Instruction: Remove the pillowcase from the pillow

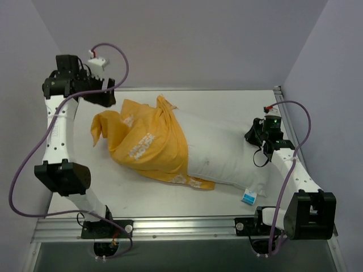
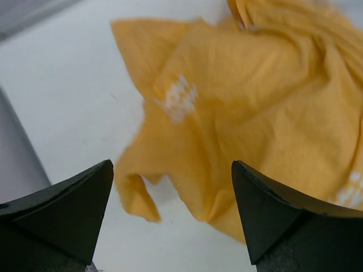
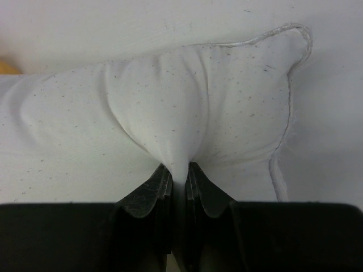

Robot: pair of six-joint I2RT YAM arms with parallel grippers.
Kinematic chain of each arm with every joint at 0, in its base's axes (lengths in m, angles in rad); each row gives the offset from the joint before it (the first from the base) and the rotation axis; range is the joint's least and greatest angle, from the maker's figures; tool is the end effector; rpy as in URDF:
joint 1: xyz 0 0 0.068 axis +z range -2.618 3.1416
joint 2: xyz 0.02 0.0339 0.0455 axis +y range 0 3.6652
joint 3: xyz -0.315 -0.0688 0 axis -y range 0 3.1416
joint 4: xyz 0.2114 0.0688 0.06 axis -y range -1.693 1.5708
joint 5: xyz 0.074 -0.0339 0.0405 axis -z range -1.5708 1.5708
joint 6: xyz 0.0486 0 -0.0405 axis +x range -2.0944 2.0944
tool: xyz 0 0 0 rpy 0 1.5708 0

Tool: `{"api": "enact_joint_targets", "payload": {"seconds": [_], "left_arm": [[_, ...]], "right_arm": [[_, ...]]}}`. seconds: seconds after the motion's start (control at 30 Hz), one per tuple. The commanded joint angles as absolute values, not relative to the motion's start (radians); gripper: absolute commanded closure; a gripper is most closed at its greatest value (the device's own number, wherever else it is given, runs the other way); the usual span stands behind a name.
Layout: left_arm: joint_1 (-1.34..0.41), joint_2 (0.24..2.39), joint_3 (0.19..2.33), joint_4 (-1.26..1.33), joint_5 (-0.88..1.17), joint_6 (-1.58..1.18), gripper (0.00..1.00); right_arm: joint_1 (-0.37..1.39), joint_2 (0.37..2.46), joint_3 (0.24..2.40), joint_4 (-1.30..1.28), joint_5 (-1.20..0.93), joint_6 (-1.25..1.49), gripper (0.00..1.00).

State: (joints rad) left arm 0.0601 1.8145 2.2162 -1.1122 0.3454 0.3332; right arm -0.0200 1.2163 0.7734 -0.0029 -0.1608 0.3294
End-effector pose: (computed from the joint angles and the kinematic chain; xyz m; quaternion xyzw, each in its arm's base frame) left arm 0.3582 0.0051 0.4790 0.1929 0.8773 -0.0729 0.4334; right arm 0.2375 0.0030 0.3199 0.1044 0.8378 0.1490 0.5148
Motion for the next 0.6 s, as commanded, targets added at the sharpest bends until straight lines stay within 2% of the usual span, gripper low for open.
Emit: {"api": "enact_joint_targets", "payload": {"seconds": [0.0,0.07,0.17,0.37,0.43,0.57], "left_arm": [[0.046,1.718,1.917,-1.195,0.431,0.420,0.06],[0.029,1.654,1.715,-1.139,0.448,0.466,0.06],[0.011,1.579,1.545,-1.079,0.573,0.551,0.06],[-0.078,1.554,1.485,-0.896,0.637,0.436,0.06],[-0.095,1.578,1.467,-0.806,0.571,0.401,0.06],[-0.107,1.681,1.471,-0.788,0.529,0.391,0.05]], "right_arm": [[-0.026,1.224,0.799,-0.023,-0.115,0.311,1.00],[-0.025,1.229,0.799,-0.023,-0.123,0.310,1.00],[-0.022,1.235,0.799,-0.025,-0.124,0.304,1.00],[-0.017,1.246,0.792,-0.029,-0.121,0.299,1.00],[-0.017,1.241,0.788,-0.029,-0.120,0.299,1.00],[-0.017,1.238,0.788,-0.034,-0.117,0.296,1.00]]}}
